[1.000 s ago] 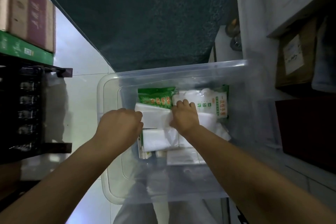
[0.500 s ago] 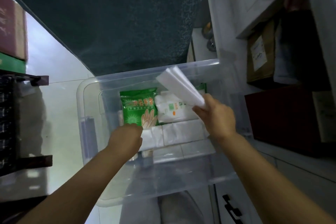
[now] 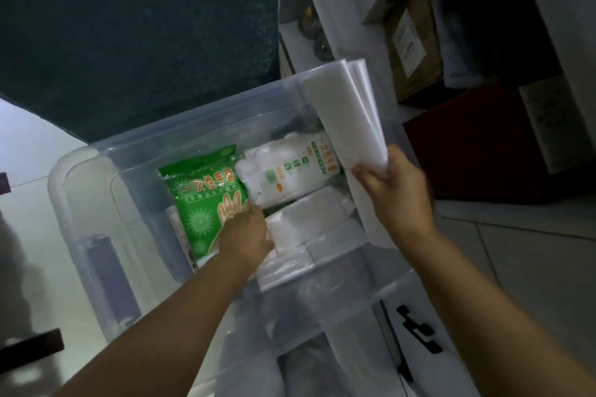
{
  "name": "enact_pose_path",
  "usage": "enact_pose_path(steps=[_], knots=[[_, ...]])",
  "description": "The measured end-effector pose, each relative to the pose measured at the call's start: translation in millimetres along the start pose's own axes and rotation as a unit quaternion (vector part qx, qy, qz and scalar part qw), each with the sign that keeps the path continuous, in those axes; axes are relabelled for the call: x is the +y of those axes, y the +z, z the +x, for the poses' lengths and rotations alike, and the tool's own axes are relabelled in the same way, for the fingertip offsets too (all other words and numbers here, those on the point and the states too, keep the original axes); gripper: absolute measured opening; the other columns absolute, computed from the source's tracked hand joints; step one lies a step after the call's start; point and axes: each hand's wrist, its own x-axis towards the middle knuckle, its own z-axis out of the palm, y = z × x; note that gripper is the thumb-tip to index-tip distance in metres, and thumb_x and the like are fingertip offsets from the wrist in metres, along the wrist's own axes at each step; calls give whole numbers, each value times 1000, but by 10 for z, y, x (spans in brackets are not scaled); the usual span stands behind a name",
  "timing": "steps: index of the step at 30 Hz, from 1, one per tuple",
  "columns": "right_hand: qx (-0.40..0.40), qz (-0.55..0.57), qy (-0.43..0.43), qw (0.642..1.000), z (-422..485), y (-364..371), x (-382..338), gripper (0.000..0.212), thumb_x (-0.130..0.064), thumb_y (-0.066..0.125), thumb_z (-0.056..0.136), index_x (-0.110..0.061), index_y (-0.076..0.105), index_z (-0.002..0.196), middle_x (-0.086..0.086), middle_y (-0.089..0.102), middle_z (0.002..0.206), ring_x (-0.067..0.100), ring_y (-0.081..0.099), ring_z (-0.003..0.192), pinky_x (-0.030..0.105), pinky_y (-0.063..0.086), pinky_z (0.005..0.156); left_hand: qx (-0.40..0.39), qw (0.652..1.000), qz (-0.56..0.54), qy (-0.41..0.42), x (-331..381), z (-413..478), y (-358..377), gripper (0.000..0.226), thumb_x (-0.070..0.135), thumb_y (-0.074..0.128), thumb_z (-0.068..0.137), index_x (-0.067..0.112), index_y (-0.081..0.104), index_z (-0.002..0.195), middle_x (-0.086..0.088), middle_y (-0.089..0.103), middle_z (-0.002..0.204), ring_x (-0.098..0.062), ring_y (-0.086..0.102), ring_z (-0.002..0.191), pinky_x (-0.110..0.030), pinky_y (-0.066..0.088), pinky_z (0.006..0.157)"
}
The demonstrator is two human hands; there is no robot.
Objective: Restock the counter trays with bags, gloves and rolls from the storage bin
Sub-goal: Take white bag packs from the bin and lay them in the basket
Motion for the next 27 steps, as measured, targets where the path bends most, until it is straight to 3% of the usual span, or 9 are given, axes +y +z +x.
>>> enact_pose_path(steps=[6,8,10,12,14,18,22,24,27], knots=[[31,-23,-19,999,-217,-198,-216,28,-41,65,82,-24,42,80,-17,48,63,-1,50,56,19,35,43,-42,996,-76,30,-55,-251,-171,25,24,62,80,14,62,103,-14,65,108,-31,60,99,-34,50,78],[44,-28,-22,998,-317,-340,-339,30,-41,64,82,-24,40,79,-13,50,65,9,52,57,24,37,45,-13,994,-99,40,-59,-413,-336,26,21,58,82,17,62,108,-11,65,112,-29,59,102,-32,47,78],[64,-29,-22,997,-432,-530,-481,32,-41,64,82,-27,36,76,-13,49,62,6,49,53,23,31,43,27,992,-113,50,-65,-623,-563,27,20,57,84,20,62,110,-8,65,111,-29,60,101,-29,45,73],[86,-22,-21,996,-562,-751,-630,34,-40,65,81,-30,33,74,-14,47,59,-1,45,52,21,25,41,92,987,-108,70,-63,-878,-853,15,22,58,84,23,62,99,-3,65,93,-28,62,91,-25,36,56],[106,-2,-20,994,-708,-1002,-767,33,-40,64,81,-27,35,74,-14,47,60,0,47,53,21,27,41,158,977,-107,98,-24,-1149,-1177,4,25,61,83,25,58,86,2,60,78,-26,61,80,-25,29,49],[149,27,-17,988,-1045,-1583,-1021,27,-45,60,81,-23,44,81,-11,55,69,2,52,60,29,45,47,214,955,-137,150,227,-1643,-1813,17,28,63,82,32,49,74,4,59,68,-24,58,66,-30,43,54],[211,27,3,977,-1375,-2201,-1169,29,-43,59,83,-21,41,81,-5,58,71,19,55,62,38,48,51,237,937,-149,208,724,-2025,-2302,24,32,57,83,35,42,65,7,51,57,-16,53,57,-27,32,46],[245,36,20,969,-1529,-2505,-1186,31,-42,59,84,-21,38,76,-6,55,68,16,54,60,36,45,49,241,927,-163,237,1059,-2196,-2490,21,33,55,83,35,45,65,6,50,54,-7,49,52,-26,28,43],[300,50,46,952,-1764,-2949,-1128,27,-41,59,85,-21,42,79,-10,54,69,10,54,61,34,46,47,230,906,-195,298,1602,-2451,-2680,17,31,55,81,34,48,65,4,51,53,-5,48,50,-27,28,43]])
